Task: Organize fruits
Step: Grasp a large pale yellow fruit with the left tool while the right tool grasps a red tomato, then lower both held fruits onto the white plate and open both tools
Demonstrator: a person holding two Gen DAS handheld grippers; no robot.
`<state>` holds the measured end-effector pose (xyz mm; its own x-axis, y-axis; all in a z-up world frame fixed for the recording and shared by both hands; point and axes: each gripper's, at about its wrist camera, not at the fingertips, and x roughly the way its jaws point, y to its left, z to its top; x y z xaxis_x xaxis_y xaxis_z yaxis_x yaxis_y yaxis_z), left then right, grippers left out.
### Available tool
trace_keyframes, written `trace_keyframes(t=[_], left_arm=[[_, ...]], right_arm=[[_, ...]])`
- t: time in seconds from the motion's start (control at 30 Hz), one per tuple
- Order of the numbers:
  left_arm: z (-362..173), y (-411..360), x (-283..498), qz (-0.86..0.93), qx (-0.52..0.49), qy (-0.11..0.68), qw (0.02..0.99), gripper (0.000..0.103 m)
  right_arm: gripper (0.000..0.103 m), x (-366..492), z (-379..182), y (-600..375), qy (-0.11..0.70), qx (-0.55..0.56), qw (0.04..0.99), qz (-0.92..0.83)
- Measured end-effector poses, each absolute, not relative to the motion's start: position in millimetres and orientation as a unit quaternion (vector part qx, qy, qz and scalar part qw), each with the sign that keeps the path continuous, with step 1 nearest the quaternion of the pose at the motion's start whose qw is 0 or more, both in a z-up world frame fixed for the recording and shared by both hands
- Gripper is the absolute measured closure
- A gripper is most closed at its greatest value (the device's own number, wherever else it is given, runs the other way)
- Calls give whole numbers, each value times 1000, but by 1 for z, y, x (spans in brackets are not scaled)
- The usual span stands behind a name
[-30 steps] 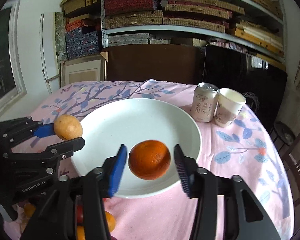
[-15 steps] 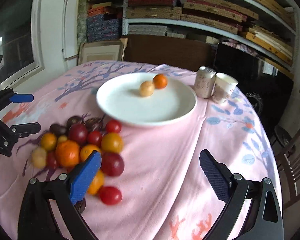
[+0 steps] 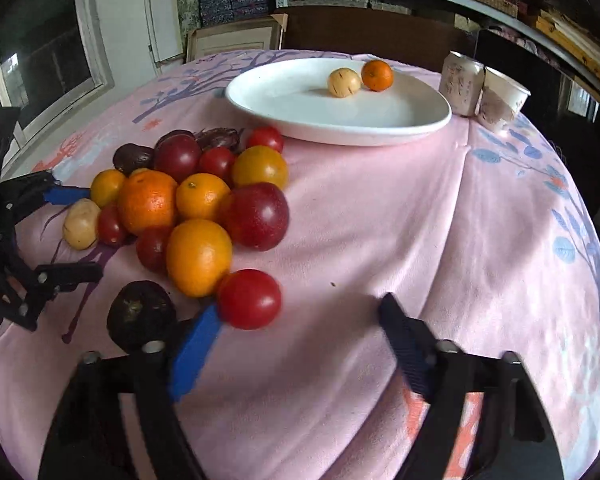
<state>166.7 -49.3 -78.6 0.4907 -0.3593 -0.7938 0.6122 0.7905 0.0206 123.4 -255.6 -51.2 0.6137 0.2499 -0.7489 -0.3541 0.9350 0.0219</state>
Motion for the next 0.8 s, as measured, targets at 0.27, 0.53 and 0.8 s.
trace_keyframes(t=[0.27, 0.53, 0.8], left_arm=[[-72, -52, 141, -305, 172, 393, 850, 67], [-45, -44, 127, -295, 150, 348, 877, 67], [-34, -45, 120, -179, 138, 313, 922, 67]], right_arm=[[74, 117, -42, -255, 387, -60, 910, 133], [73, 101, -31, -259, 337, -48, 934, 110], [73, 87, -17, -270, 281, -31, 957, 69]])
